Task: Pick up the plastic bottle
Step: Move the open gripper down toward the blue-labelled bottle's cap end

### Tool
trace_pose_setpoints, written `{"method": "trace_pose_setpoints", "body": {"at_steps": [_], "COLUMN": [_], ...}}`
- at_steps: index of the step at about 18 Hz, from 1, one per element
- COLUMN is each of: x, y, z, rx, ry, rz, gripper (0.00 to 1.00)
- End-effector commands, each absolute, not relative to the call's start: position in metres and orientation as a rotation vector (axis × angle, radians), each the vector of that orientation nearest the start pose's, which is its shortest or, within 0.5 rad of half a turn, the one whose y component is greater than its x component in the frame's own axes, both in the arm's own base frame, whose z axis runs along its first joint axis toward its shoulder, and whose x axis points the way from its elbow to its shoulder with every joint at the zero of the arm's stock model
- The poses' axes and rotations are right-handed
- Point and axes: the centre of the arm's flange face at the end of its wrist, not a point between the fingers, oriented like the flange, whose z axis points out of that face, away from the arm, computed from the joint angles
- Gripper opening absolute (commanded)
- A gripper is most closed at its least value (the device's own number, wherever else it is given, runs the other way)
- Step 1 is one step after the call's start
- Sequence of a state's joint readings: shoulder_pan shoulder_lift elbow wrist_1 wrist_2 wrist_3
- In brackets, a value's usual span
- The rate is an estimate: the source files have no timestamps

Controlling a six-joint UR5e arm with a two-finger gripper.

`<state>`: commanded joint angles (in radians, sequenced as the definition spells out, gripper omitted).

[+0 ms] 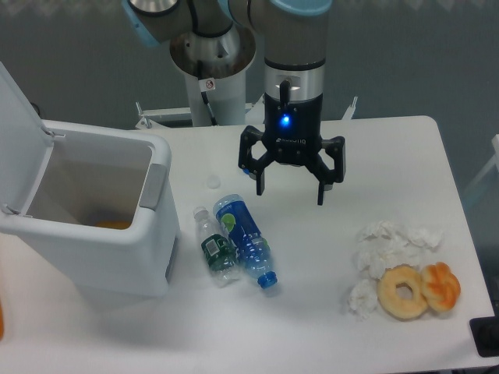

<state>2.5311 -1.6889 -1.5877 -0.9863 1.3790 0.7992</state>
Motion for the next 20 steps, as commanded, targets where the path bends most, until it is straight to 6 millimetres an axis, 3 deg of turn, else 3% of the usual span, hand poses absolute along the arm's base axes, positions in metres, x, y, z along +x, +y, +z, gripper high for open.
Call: {"method": "trace_pose_setpoints", "body": {"at_steps": [7,12,20], "x": [-0.384,-0.397,-0.388], "y": [0.449,0.455,0.447], "z": [0.479,0.451,0.406], "rx": [-2.738,-2.779,-2.856], "ry": [-0.173,-0.19,-0.21], "rz": [0.354,0.324,0.255], "gripper": [1.0,1.0,1.0]}}
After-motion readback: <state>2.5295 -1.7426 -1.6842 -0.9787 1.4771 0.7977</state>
